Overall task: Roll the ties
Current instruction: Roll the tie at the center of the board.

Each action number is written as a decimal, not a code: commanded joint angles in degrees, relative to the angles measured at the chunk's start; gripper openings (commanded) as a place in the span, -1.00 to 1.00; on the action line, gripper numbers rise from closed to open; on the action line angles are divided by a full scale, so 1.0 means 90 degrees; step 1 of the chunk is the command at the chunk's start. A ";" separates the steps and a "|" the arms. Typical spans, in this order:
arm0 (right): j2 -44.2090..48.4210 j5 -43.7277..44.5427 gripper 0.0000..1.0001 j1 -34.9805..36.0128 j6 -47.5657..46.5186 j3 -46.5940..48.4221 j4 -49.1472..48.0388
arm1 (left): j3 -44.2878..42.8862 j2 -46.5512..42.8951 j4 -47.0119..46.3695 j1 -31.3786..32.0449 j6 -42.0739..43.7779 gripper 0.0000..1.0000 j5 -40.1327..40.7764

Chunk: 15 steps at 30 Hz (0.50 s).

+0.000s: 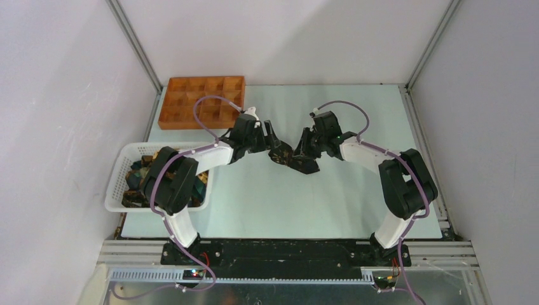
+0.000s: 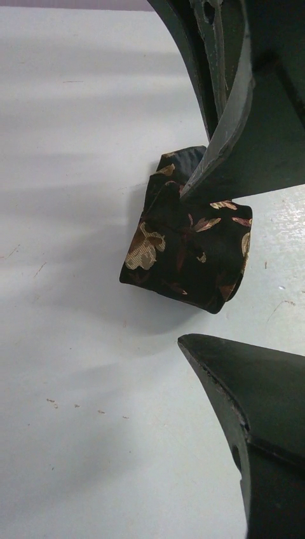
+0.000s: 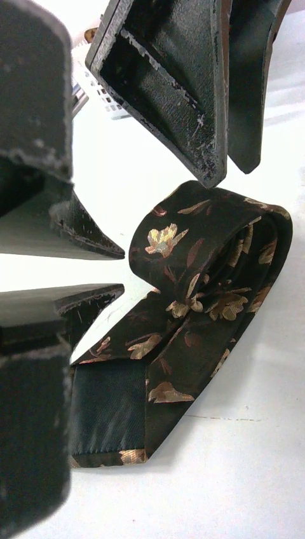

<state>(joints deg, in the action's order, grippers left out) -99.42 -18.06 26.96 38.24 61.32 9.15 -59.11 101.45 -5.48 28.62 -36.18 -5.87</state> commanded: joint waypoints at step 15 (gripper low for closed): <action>0.0092 -0.0224 -0.47 0.0023 0.0492 -0.0413 -0.1156 | -0.0131 -0.0107 -0.0310 -0.0075 0.0085 0.60 -0.0367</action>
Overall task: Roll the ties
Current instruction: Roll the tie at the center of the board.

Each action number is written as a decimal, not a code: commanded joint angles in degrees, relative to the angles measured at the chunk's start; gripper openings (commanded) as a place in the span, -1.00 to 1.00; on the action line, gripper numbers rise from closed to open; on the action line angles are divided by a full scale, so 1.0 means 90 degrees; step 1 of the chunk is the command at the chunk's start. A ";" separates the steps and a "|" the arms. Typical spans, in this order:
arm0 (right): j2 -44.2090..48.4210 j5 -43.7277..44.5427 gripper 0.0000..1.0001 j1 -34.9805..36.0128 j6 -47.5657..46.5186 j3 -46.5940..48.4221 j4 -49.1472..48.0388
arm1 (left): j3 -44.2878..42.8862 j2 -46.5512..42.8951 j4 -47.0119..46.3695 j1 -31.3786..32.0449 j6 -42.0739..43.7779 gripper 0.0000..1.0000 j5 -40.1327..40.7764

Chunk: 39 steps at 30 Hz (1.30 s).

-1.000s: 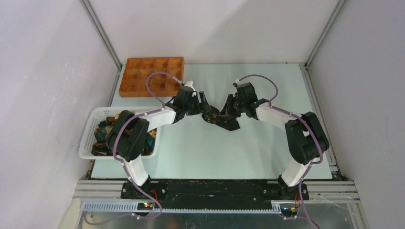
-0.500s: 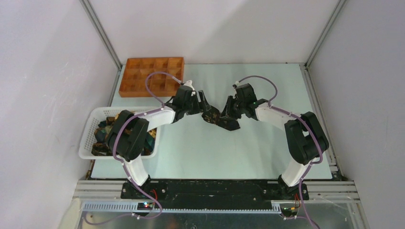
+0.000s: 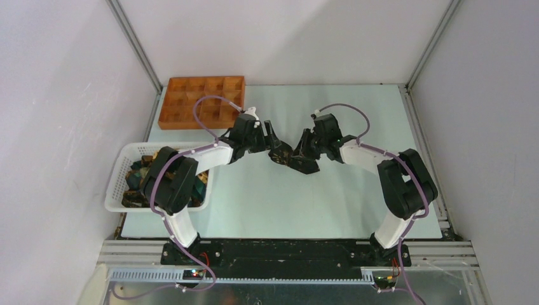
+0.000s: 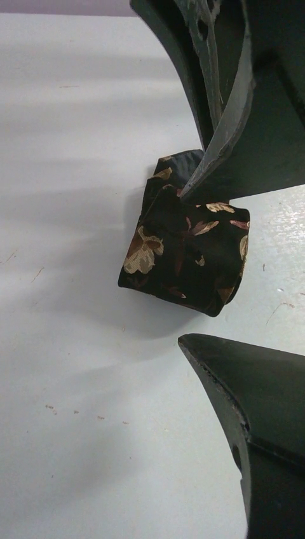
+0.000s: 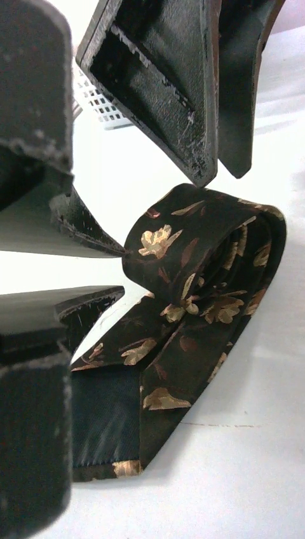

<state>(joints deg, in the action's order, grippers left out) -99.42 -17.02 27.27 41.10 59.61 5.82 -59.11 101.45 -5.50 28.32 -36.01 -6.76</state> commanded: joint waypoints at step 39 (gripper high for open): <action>-0.0862 -0.0229 -0.83 -0.0111 0.0570 -0.0089 -0.1211 | -0.0098 0.0348 -0.0564 0.0016 0.0017 0.59 -0.0752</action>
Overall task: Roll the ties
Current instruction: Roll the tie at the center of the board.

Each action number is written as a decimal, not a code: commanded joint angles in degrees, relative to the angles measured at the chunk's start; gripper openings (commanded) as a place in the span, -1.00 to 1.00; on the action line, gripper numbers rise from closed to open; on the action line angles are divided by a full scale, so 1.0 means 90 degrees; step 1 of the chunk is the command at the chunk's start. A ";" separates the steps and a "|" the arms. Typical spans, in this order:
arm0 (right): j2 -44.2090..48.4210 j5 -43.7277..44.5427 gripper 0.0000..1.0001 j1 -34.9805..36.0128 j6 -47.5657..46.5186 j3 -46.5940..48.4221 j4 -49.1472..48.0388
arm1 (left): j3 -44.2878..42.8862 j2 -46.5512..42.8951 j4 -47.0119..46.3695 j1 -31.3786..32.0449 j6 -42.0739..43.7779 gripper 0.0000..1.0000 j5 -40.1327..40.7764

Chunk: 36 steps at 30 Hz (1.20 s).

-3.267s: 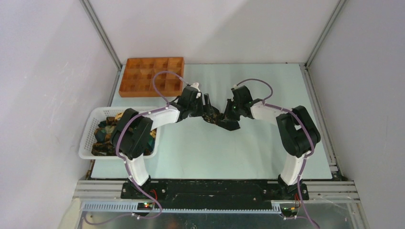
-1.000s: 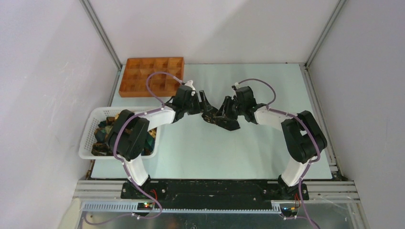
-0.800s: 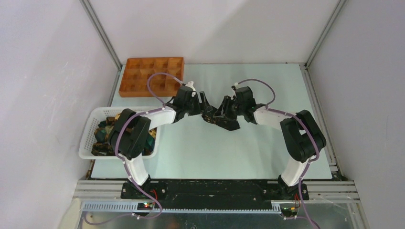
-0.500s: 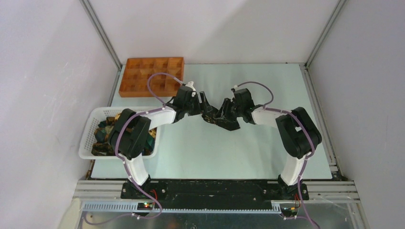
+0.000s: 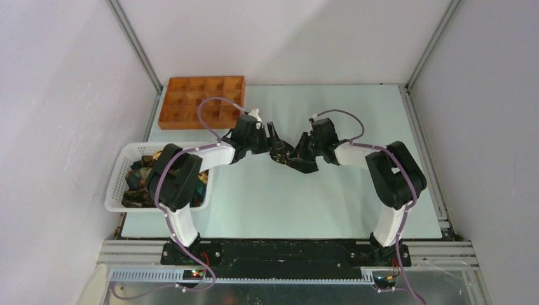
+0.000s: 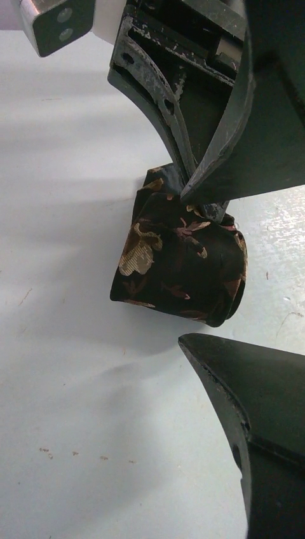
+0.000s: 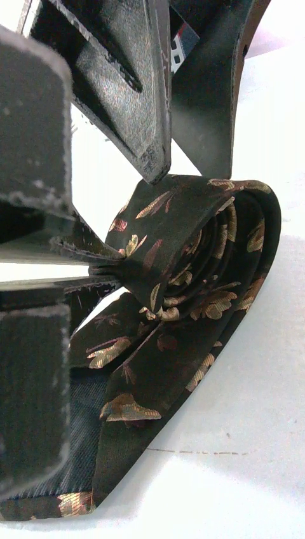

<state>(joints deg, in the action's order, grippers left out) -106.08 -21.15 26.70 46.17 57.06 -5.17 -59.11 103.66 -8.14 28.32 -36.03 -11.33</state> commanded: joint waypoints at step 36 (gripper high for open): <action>0.1210 0.0576 -0.18 -0.0623 -0.0629 -0.0196 0.1041 | -0.0766 0.0417 0.0559 0.0734 0.0537 -0.09 0.0104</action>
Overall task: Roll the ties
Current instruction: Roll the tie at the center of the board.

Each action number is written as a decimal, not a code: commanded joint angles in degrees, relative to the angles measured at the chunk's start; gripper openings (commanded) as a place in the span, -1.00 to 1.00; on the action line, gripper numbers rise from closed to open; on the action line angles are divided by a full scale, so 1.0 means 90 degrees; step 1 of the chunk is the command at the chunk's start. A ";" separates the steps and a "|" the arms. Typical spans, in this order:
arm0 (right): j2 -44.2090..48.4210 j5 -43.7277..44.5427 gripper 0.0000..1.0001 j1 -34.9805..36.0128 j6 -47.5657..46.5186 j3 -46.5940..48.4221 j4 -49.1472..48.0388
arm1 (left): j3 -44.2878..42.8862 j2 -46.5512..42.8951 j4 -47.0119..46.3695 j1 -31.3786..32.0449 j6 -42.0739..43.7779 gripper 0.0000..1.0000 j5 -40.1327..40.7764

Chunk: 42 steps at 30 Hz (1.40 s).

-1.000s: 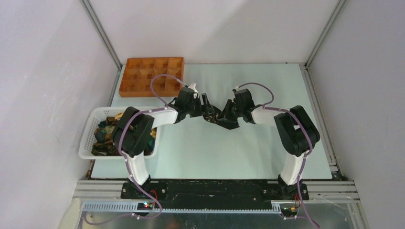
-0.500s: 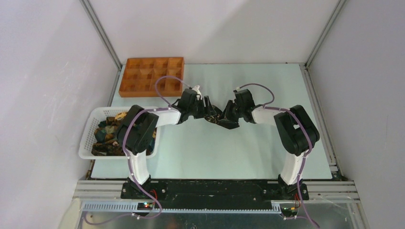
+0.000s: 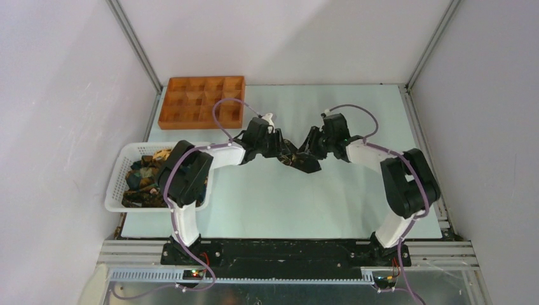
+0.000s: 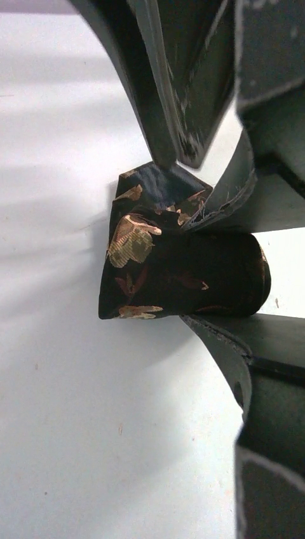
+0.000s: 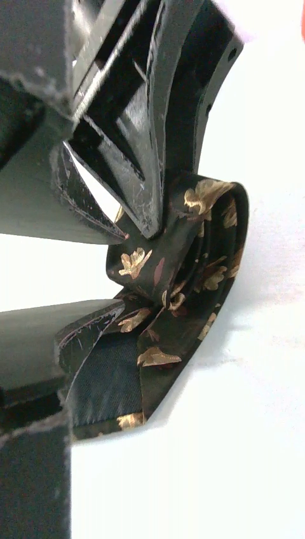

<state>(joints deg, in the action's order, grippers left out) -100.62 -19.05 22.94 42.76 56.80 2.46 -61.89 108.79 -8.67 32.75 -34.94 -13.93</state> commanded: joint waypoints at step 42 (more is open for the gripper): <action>0.2435 0.0166 -0.19 -0.1635 -0.0362 -0.1809 0.0273 | -0.4215 0.1934 0.4571 0.3041 0.3218 0.19 0.7179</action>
<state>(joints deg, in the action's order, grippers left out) -80.64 -17.63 8.58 40.27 40.86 5.45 -95.88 126.04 30.92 58.85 -6.83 49.36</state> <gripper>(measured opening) 0.402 0.577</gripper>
